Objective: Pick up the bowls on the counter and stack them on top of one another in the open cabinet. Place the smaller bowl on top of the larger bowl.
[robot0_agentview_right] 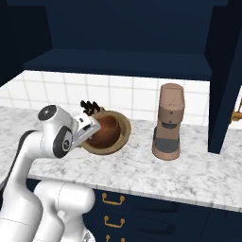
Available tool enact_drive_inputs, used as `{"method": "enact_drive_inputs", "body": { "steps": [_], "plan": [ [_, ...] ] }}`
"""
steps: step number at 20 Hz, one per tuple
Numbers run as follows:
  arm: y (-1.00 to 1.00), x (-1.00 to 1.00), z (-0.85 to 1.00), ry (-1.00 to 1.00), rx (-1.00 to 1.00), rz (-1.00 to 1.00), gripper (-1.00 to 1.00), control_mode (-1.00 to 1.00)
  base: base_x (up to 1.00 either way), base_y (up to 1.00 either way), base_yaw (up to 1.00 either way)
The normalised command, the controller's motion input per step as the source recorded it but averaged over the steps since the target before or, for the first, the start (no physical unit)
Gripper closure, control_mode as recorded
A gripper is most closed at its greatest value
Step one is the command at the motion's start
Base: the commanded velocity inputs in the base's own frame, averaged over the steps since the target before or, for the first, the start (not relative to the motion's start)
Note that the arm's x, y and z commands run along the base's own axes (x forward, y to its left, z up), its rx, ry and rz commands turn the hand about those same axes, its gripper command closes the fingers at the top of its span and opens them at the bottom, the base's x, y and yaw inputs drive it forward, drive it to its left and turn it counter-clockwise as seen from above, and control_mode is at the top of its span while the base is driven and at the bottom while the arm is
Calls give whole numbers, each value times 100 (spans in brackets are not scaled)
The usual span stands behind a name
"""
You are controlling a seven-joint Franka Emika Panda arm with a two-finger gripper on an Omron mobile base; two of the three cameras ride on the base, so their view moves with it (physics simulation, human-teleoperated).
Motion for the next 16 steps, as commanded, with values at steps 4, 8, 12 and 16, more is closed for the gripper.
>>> {"method": "enact_drive_inputs", "body": {
  "steps": [4, 8, 12, 16],
  "plan": [
    [53, -31, 100, -1, -8, 0, 100, -100, 0, 0, 0],
    [58, -23, 100, 0, -8, 1, 100, -100, 0, 0, 0],
    [41, -26, 100, -1, -3, 5, 100, -100, 0, 0, 0],
    [7, -1, 100, 0, 0, 6, 100, -100, 0, 0, 0]
  ]
}}
